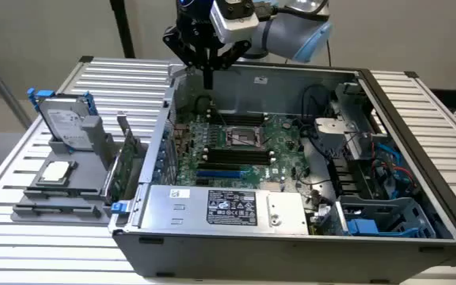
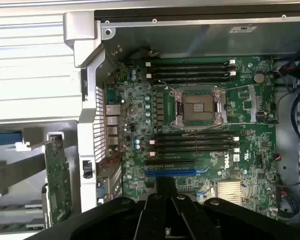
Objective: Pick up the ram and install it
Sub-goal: 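Reach for the ram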
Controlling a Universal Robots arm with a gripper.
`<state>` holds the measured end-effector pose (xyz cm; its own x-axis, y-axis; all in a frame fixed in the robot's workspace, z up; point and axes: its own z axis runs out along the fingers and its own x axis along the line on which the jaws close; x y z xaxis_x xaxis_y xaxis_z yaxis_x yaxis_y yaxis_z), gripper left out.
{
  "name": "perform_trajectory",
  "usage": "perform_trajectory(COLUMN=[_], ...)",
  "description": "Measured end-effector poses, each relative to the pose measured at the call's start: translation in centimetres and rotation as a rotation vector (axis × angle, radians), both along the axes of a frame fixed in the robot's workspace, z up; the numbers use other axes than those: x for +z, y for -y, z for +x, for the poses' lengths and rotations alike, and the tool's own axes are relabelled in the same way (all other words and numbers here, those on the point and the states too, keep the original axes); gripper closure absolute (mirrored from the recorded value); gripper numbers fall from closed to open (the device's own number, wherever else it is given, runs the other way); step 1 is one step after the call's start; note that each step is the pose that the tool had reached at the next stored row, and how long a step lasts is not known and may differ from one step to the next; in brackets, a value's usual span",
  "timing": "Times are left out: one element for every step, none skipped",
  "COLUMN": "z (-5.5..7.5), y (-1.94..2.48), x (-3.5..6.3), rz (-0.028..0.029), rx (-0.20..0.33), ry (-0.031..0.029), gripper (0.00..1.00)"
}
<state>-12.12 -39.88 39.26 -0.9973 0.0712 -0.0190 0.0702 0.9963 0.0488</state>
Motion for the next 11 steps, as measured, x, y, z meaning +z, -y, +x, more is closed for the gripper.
perform_trajectory(z=[0.0,0.0,0.0,0.0,0.0,0.0,0.0,0.0,0.0,0.0,0.0], y=[0.0,0.0,0.0,0.0,0.0,0.0,0.0,0.0,0.0,0.0,0.0], x=[0.0,0.0,0.0,0.0,0.0,0.0,0.0,0.0,0.0,0.0,0.0], rz=[0.0,0.0,0.0,0.0,0.0,0.0,0.0,-0.0001,0.0,0.0,0.0], rx=[0.0,0.0,0.0,0.0,0.0,0.0,0.0,0.0,0.0,0.0,0.0], ry=[0.0,0.0,0.0,0.0,0.0,0.0,0.0,0.0,0.0,0.0,0.0], gripper=[1.0,1.0,1.0,1.0,1.0,1.0,1.0,1.0,1.0,1.0,1.0])
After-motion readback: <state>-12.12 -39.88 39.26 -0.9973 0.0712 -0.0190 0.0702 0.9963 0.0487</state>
